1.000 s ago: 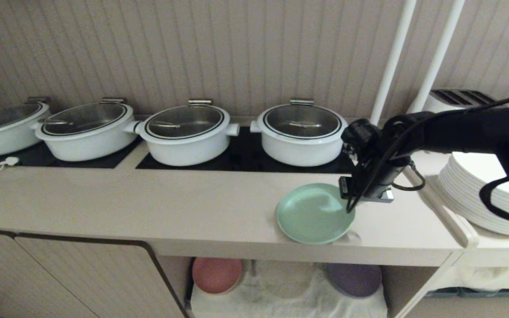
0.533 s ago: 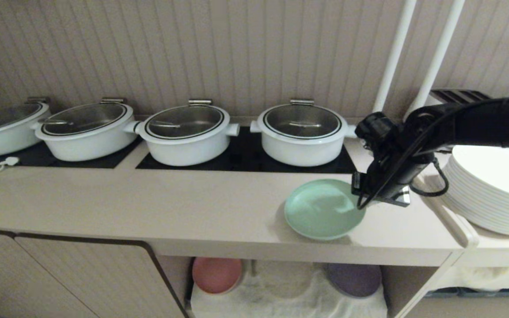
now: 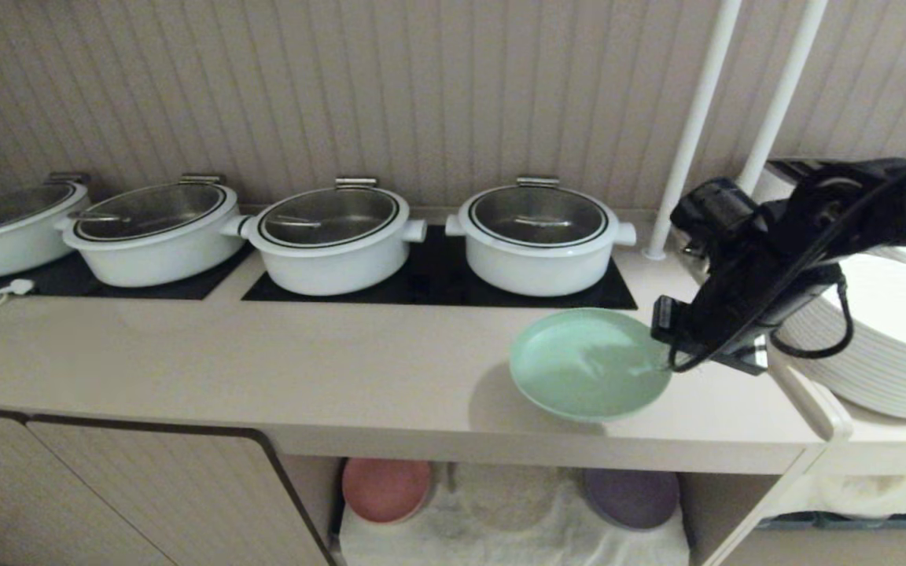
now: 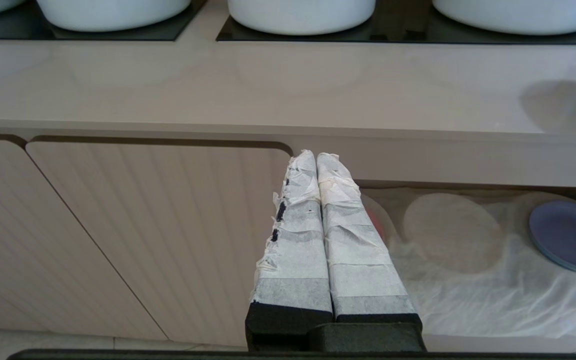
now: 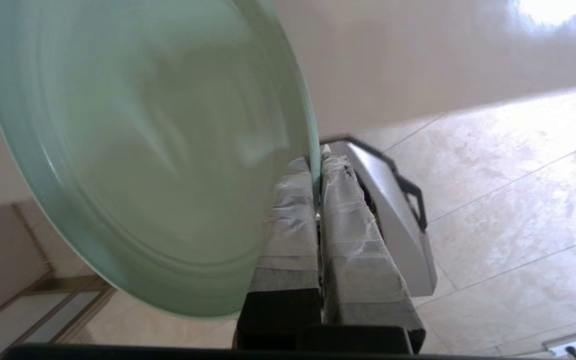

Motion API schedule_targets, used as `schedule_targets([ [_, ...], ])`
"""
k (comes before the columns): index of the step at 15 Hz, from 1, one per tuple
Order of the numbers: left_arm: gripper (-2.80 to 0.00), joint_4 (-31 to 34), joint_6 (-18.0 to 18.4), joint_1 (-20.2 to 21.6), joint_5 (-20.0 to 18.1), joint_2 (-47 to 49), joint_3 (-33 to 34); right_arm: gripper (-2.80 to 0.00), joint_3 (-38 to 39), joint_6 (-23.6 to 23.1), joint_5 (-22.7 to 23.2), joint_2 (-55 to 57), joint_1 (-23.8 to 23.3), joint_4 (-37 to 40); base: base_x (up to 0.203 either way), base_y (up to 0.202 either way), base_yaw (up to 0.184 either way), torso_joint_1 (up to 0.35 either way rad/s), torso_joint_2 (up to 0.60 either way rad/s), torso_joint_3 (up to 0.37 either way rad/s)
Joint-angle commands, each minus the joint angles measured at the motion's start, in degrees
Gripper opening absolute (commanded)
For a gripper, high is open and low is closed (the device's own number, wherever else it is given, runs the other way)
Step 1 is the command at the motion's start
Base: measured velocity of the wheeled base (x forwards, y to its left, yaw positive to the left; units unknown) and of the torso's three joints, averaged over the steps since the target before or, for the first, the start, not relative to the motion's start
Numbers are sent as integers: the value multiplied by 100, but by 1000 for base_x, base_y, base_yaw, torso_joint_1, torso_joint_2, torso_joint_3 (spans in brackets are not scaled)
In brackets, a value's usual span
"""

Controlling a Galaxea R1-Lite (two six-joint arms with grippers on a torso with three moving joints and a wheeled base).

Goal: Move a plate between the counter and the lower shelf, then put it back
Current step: Put the plate in the cupboard

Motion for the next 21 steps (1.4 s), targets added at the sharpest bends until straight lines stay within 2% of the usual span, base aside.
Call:
schedule_targets([
  [1,-280,0,2,0,1,-2,0,-280,312,36,48,-484,5,16,0,0,0,0,0,0],
  [4,-280,0,2,0,1,-2,0,-280,724,313,82,-979,7,29,0,0,0,0,0,0],
  [9,-280,0,2,0,1,-2,0,-280,1398,331,31,-1946,10,45,0,0,0,0,0,0],
  [18,-280,0,2,0,1,-2,0,-280,3040,350,-753,-3417,-17,424,0,0,0,0,0,0],
  [19,-280,0,2,0,1,-2,0,-280,3211,435,-831,-3499,-17,423,0,0,0,0,0,0],
  [21,-280,0,2,0,1,-2,0,-280,3488,903,-897,-3610,-15,428,0,0,0,0,0,0],
])
